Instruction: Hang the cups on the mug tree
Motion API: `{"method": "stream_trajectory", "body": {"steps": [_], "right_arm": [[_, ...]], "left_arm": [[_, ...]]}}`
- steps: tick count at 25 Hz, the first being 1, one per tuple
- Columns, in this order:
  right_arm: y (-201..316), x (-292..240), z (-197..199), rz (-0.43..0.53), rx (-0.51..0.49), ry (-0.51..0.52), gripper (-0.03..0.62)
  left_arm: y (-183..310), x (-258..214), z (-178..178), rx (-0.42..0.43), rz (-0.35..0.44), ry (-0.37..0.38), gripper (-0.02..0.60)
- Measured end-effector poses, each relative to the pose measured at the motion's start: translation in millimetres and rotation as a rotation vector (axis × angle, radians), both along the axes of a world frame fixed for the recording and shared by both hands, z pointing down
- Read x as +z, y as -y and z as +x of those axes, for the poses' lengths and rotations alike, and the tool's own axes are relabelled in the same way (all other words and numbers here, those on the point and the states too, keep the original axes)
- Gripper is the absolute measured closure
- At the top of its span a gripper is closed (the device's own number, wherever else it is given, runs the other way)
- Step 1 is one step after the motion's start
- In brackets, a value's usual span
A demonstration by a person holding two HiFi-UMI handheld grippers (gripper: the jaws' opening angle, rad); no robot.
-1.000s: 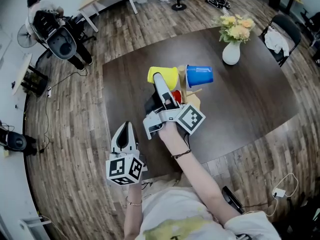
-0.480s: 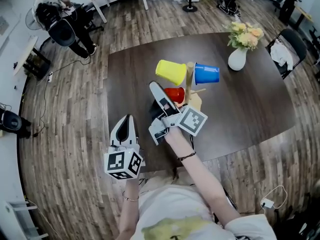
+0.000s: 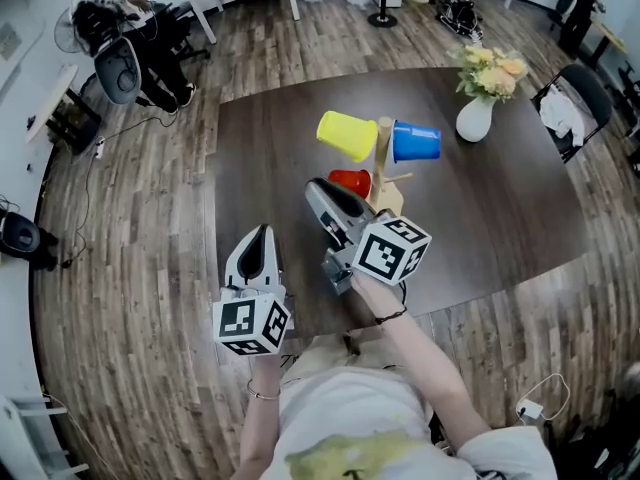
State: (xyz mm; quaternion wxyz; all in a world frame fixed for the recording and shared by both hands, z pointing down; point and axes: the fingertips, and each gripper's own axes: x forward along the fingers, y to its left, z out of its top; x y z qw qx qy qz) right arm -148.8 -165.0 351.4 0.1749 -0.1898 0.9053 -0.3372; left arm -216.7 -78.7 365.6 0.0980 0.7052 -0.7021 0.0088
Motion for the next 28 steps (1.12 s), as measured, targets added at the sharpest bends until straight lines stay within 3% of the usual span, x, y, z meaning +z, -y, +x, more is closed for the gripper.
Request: {"method": "stream_trajectory", "body": {"steps": [6,12,18,28], "right_arm": [[-14,12,10,0.197,0.055,-0.250,0.562],[-26,21,26,0.296,0.122,-0.387,0.571],[-39,26,46,0.342,0.191,-0.468,0.572],[-40,22,72,0.354,0.264,-0.502,0.572]], "left_arm": [[0,0,-1,0.048,0.000,0.002,0.558],[-5,-1,-3,0.106,-0.004,0.005,0.558],[-15,-1,-15,0.144,-0.007,0.011,0.558],[-21,-10,-28,0.155,0.028,0.026,0.558]]}}
